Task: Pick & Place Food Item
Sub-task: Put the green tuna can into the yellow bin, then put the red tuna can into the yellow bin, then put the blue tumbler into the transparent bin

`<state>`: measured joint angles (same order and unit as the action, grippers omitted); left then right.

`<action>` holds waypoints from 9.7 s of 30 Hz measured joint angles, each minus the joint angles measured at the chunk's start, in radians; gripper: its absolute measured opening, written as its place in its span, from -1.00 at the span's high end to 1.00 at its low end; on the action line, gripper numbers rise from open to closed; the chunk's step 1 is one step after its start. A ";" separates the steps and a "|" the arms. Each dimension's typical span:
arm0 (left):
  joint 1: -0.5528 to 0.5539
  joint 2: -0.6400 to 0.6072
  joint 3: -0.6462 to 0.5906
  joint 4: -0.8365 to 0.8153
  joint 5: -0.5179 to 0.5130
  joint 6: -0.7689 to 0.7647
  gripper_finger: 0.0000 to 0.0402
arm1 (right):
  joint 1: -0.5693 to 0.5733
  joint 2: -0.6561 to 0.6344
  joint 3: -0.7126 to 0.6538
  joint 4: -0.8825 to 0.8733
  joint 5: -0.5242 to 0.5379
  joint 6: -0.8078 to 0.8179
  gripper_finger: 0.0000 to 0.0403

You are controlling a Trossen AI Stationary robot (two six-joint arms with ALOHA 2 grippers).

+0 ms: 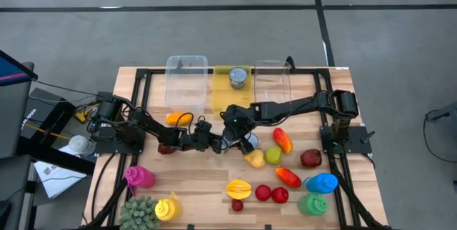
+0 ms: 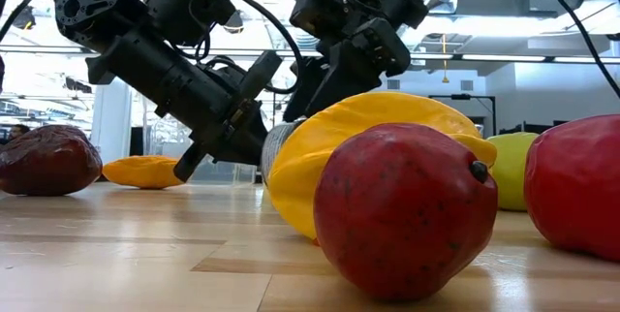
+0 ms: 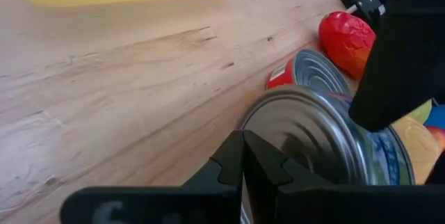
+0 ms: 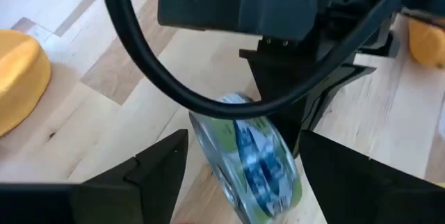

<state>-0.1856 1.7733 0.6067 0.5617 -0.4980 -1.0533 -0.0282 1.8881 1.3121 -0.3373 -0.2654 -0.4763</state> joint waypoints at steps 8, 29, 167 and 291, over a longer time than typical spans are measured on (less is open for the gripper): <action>0.000 0.000 0.000 -0.003 0.000 0.002 1.00 | -0.003 0.071 0.000 0.012 -0.025 -0.038 -0.34; 0.000 -0.103 0.000 -0.085 0.014 0.038 1.00 | -0.061 -0.077 -0.004 -0.137 -0.100 0.049 0.37; -0.008 -0.977 0.000 -0.479 -0.002 0.472 1.00 | -0.031 -0.172 -0.252 -0.360 0.229 0.999 -0.07; 0.045 -1.024 -0.001 -0.493 -0.026 0.481 1.00 | -0.063 -0.641 -0.050 -0.967 0.325 1.067 -0.03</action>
<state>-0.1404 0.7489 0.6060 0.0683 -0.5242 -0.5720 -0.0913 1.2467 1.2625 -1.3043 0.0594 0.5906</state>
